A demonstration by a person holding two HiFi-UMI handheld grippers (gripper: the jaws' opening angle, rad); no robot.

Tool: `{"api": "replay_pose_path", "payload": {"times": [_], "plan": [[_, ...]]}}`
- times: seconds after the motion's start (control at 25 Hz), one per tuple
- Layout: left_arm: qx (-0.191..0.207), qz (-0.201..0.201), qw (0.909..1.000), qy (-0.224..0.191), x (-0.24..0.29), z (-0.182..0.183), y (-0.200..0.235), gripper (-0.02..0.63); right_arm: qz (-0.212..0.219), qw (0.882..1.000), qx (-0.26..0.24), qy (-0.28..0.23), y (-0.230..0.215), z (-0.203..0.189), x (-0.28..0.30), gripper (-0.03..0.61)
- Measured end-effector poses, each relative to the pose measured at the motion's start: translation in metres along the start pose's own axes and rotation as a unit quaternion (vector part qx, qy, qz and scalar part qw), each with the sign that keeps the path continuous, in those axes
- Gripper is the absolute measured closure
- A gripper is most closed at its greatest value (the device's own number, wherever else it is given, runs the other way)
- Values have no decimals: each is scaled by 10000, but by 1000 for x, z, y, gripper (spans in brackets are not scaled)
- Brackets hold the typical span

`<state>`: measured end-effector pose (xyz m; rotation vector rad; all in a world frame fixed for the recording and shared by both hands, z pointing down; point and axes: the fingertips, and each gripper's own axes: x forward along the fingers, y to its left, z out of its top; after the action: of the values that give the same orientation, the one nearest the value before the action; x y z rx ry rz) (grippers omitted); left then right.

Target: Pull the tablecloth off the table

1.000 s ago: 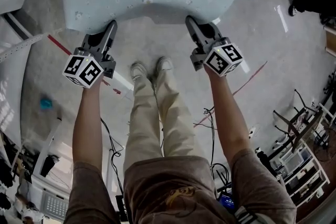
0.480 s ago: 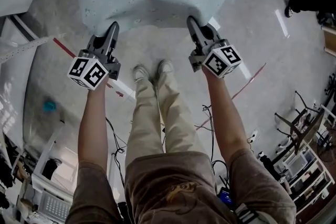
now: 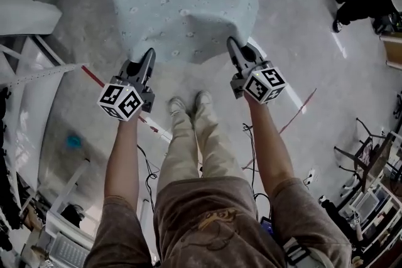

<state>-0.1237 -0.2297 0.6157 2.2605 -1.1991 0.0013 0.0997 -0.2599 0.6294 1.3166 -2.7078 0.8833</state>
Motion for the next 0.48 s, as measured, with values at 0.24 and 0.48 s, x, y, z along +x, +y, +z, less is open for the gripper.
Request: {"api": "replay_pose_path", "payload": {"times": [0.24, 0.48], "plan": [[146, 26, 9999, -11, -12, 50, -25, 594, 100, 9999, -106, -20, 23, 39, -6, 572], [354, -81, 9992, -146, -23, 98, -43, 594, 113, 9997, -146, -148, 48, 78, -8, 572]]}}
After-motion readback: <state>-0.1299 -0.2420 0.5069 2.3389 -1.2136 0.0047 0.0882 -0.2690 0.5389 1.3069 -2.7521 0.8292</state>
